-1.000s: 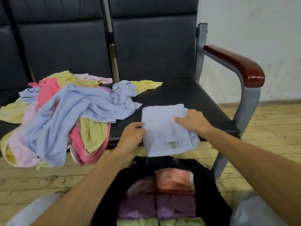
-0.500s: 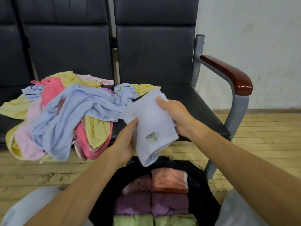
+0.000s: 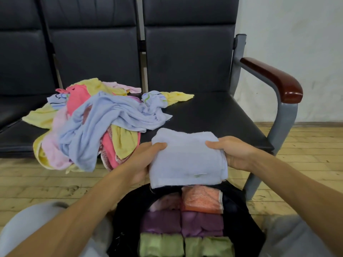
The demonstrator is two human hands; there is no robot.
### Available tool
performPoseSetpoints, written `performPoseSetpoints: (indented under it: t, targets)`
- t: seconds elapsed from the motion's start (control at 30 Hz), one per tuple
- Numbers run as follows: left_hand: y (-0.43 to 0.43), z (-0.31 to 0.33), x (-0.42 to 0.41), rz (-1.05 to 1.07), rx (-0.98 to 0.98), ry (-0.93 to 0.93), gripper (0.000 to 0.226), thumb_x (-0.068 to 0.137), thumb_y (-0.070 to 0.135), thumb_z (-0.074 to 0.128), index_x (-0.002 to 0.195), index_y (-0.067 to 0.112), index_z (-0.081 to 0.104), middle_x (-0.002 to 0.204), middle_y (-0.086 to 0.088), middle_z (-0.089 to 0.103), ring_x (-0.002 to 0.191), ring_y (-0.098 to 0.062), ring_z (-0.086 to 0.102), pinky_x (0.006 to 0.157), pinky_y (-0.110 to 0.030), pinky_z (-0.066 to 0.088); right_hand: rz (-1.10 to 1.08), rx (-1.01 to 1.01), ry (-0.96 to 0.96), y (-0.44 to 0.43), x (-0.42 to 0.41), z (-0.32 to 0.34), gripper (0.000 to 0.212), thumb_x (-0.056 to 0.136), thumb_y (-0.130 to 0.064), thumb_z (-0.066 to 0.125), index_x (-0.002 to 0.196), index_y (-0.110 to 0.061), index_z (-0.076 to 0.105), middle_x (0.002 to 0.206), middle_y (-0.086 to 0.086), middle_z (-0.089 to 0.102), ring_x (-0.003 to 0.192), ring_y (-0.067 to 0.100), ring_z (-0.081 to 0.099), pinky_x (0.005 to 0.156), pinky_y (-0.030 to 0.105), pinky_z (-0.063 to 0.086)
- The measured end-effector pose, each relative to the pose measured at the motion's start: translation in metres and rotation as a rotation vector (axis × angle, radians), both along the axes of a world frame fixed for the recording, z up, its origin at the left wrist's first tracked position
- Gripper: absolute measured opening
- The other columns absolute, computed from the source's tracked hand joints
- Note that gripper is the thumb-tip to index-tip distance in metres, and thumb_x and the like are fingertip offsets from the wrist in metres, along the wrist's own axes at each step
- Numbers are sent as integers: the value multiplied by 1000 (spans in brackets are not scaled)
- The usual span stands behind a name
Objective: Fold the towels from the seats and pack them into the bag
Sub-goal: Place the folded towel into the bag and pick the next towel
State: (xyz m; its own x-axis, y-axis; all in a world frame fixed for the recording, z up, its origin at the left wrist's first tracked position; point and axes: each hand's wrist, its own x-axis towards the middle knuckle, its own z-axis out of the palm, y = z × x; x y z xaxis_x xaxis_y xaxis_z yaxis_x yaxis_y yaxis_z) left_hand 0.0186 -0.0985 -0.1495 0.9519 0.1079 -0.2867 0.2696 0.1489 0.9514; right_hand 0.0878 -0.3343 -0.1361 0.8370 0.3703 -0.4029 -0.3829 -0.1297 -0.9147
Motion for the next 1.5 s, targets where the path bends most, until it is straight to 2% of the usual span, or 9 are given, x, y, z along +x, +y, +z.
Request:
performPoseSetpoints:
  t: [0.1,0.3,0.6,0.73,0.9,1.03,1.13,1.3,1.5]
  targets:
    - [3,-3,-8,-12,30,-1,17,95,17,56,106,8,66,96,-4,76,80,-13,73,64,-24,57,103,49,27,-3,-10,-5,25,94,-5,58,117,5,64,115,15,71,103,28,70,80,33,60]
    - [13,-3,-13,-92,73,-28,22,98,19,54,116,14,65,110,-2,73,102,-18,69,91,-35,53,149,88,23,-9,-13,-8,33,95,-9,57,128,-5,59,122,13,68,111,28,66,84,36,59]
    - [23,-5,-16,-202,-53,-145,34,98,8,49,127,24,56,122,-1,68,107,-19,66,78,-30,58,156,285,-22,-18,-13,-10,37,95,-6,53,131,-15,58,125,11,67,109,28,67,79,36,60]
    - [23,-6,-15,-188,-158,-208,41,97,1,47,127,27,57,120,0,68,103,-19,66,75,-27,58,107,297,-55,-16,-11,-1,28,93,1,50,116,-7,65,106,13,73,89,23,73,68,31,61]
    - [27,-5,-13,-185,-130,-100,27,92,5,36,89,12,62,90,-13,58,73,-20,52,61,-30,41,57,361,10,-15,-11,5,46,94,-21,33,71,-10,72,81,13,65,67,23,67,59,29,56]
    - [23,-8,-12,-276,-62,-19,22,81,36,64,74,18,54,75,-3,53,67,-16,46,58,-26,38,125,204,-5,-7,-12,-2,39,91,-44,58,88,-8,71,93,13,71,84,25,70,67,33,57]
    - [21,-16,-10,-233,36,-65,28,73,14,80,93,20,61,98,-11,61,86,-27,57,71,-38,48,148,109,-27,-6,-9,-9,31,69,-20,81,92,-10,64,93,10,64,81,21,66,65,31,57]
    - [19,-21,-11,-144,119,-6,36,80,0,72,115,8,63,108,-11,72,102,-27,69,93,-42,54,124,0,9,-4,-7,-13,33,78,12,68,110,5,67,112,16,71,98,24,71,76,29,60]
    - [22,-40,-12,-180,309,61,22,95,17,57,111,3,65,102,-12,71,87,-20,67,66,-25,57,144,-225,-24,5,-4,-37,31,93,-13,64,119,4,61,87,15,60,76,23,59,71,37,54]
